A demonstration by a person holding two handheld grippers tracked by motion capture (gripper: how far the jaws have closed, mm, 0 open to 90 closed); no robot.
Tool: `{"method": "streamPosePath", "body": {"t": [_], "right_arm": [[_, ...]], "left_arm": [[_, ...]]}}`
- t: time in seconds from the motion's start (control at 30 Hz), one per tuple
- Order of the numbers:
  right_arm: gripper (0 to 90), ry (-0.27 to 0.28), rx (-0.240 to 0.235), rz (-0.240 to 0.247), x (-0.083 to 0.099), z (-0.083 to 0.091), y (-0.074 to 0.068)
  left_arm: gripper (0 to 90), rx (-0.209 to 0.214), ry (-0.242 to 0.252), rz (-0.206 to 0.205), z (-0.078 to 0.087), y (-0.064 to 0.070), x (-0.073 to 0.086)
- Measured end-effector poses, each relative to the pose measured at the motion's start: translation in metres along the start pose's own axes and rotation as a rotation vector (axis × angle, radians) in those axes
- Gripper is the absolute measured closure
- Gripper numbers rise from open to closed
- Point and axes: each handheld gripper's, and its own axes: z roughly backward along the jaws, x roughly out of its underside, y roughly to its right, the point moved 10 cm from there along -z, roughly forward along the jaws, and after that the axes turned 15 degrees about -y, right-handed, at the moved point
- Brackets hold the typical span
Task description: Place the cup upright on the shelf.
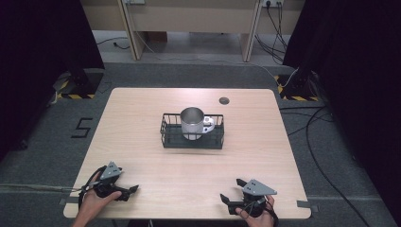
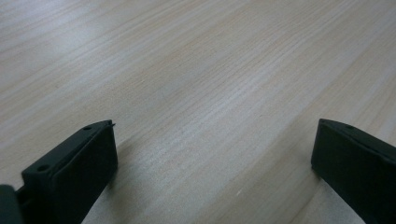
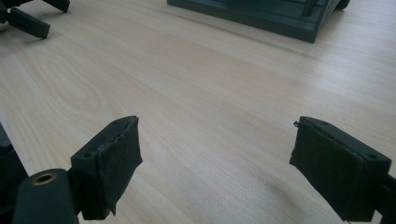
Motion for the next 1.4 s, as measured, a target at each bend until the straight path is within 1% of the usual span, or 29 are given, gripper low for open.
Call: {"method": "streamPosePath", "body": {"t": [0.4, 0.6, 0.8, 0.87, 1.0, 1.07, 1.2, 1.4], "right_arm": [[15.4, 0.004, -0.002, -0.001, 0.001, 0.002, 0.000], [15.4, 0.013, 0.002, -0.016, 0.002, 0.004, 0.003], [15.4, 0.019, 0.000, -0.020, 0.001, 0.005, 0.004], [15.4, 0.015, 0.007, -0.021, 0.003, 0.005, 0.006], [15.3, -0.006, 0.004, -0.023, 0.008, 0.003, 0.005], [15.3, -0.029, 0.003, -0.028, 0.011, 0.000, 0.005], [15.3, -0.061, 0.016, -0.032, 0.017, -0.005, 0.006], [15.3, -0.075, 0.022, -0.024, 0.019, -0.007, 0.007]], "left_arm": [[0.0, 0.001, -0.001, -0.003, 0.000, 0.001, 0.001], [0.0, 0.001, -0.001, -0.003, 0.000, 0.001, 0.001], [0.0, 0.001, 0.000, -0.003, 0.000, 0.001, 0.001], [0.0, 0.001, -0.001, -0.003, 0.000, 0.001, 0.001], [0.0, 0.001, -0.001, -0.004, 0.000, 0.001, 0.001], [0.0, 0.001, -0.001, -0.004, 0.000, 0.001, 0.001], [0.0, 0.001, -0.001, -0.003, 0.000, 0.001, 0.001], [0.0, 0.001, -0.001, -0.004, 0.000, 0.001, 0.001]]}}
